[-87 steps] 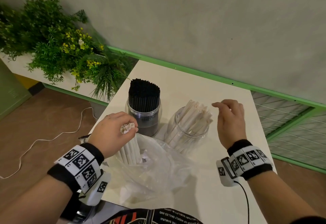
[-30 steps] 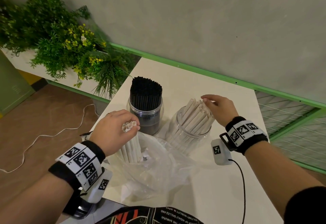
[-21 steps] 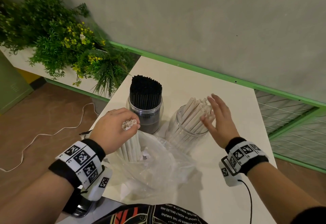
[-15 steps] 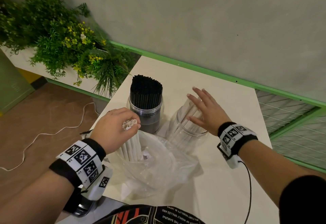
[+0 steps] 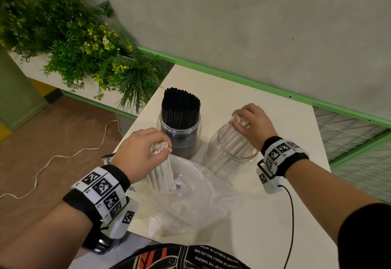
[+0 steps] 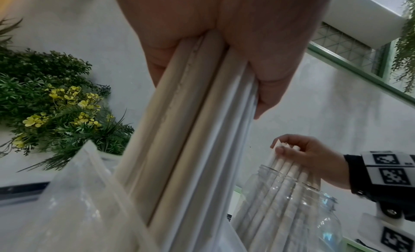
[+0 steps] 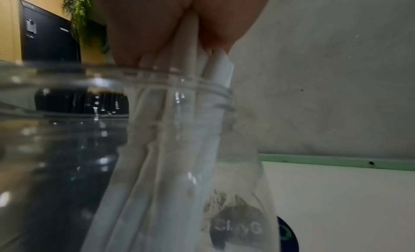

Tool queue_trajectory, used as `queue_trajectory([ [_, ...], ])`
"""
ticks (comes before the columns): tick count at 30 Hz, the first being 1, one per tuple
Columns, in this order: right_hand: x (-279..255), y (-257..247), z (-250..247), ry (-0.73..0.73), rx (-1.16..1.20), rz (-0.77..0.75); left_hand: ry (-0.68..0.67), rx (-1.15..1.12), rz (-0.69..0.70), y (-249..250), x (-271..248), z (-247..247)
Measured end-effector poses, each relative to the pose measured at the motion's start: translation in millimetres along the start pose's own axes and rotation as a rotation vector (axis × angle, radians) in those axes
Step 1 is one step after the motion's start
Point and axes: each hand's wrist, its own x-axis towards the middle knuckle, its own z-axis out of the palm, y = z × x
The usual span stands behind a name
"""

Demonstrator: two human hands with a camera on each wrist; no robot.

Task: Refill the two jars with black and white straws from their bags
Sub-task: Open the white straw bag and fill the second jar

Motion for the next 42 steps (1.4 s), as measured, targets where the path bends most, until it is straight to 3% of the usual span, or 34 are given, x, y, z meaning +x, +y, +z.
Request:
queue_trajectory([
  [8,-7,2,5,0.019,0.062,0.153,0.005,-0.003,-0.005,-1,-1,0],
  [13,-7,1,2,-0.023,-0.017,0.064,-0.004,0.005,-0.007,-1,0,0],
  [19,-1,-1,-12,-0.048,-0.105,0.092,-0.010,0.003,-0.008,0,-1,-1],
  [23,2,-28,-33,-0.039,-0.130,0.016,-0.002,-0.011,-0.005,-2,0,-2],
  [27,-6,-83,-36,-0.099,0.100,-0.091,-0.001,-0.069,0.011,-2,0,-3],
  [31,-23,-130,9,-0.508,0.472,0.019,-0.060,-0.027,0.022,-3,-3,-17],
  [33,-24,-143,34,-0.619,0.639,0.121,-0.126,0.083,-0.022,-4,-8,-22],
  [36,-20,-154,53,-0.626,0.768,0.221,-0.116,0.073,-0.062,-6,-16,-20],
  [42,-17,-156,58,-0.585,0.713,0.223,0.045,-0.163,-0.103,-9,-30,-3],
])
